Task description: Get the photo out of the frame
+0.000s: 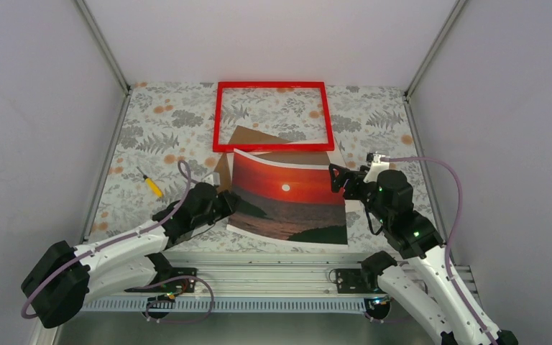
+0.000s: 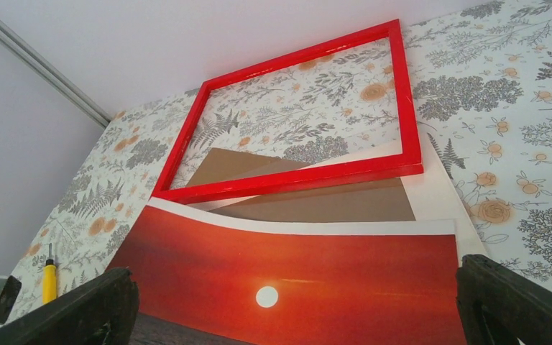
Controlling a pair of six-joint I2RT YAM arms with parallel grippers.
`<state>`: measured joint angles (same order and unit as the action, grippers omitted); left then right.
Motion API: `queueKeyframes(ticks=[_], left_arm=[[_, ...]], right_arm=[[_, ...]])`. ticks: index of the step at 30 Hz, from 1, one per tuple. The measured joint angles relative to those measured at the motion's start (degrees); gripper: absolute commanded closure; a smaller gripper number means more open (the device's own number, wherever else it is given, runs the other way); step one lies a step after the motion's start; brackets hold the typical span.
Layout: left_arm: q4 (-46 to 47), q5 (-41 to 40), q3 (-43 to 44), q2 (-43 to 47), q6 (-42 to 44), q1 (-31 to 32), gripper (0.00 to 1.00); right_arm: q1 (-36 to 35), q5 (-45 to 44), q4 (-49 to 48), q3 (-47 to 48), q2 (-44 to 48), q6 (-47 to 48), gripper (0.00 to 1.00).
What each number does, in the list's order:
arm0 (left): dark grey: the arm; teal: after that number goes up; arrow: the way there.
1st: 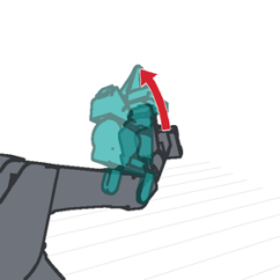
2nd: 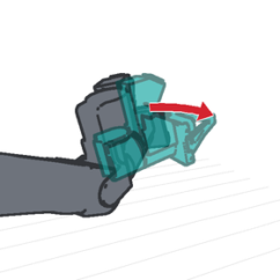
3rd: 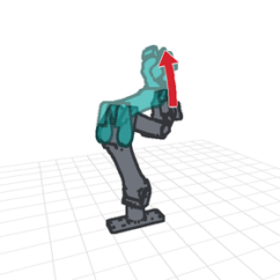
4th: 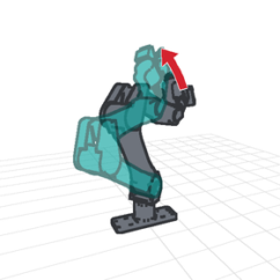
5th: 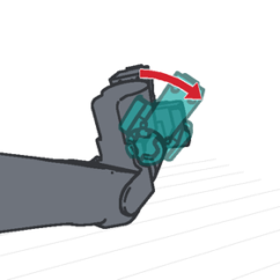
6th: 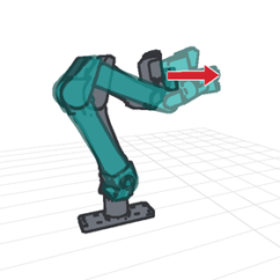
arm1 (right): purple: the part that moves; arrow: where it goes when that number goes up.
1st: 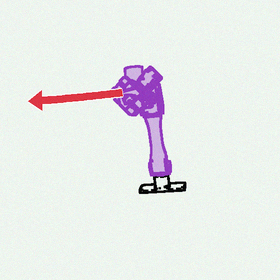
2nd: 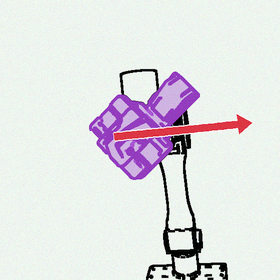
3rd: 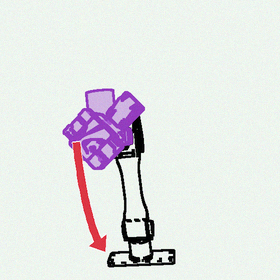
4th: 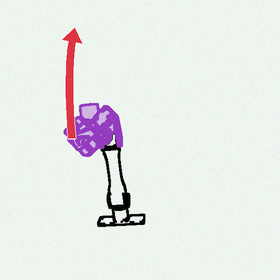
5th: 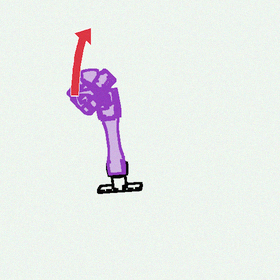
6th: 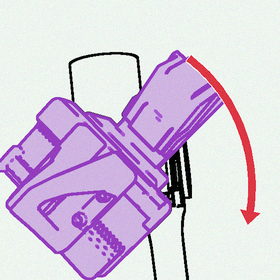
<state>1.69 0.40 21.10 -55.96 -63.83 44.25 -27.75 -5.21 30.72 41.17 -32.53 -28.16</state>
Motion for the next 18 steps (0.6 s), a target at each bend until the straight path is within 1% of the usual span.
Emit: queueKeyframes(ticks=[4,9,11,15,18], left_arm=[[0.7,-1.4,-2.1,-0.3,-0.2,0.0,0.98],[5.6,-2.3,-5.9,-2.1,-2.1,0.0,0.97],[6.4,-2.5,-8.0,-2.3,-3.2,0.0,0.95],[5.9,-3.8,-9.6,-2.1,-5.3,0.0,0.76],[4.5,-5.1,-9.6,-0.9,-5.7,0.0,0.51]], right_arm=[[0.0,0.0,-0.1,-0.2,0.0,0.0,0.00],[0.0,0.0,-0.2,-0.5,0.0,0.0,0.00],[0.0,0.0,-0.2,-0.5,0.0,0.0,0.00],[0.0,0.0,-0.2,-0.7,0.0,0.1,0.00],[0.0,0.0,-0.2,-0.7,-0.1,0.1,0.00]])
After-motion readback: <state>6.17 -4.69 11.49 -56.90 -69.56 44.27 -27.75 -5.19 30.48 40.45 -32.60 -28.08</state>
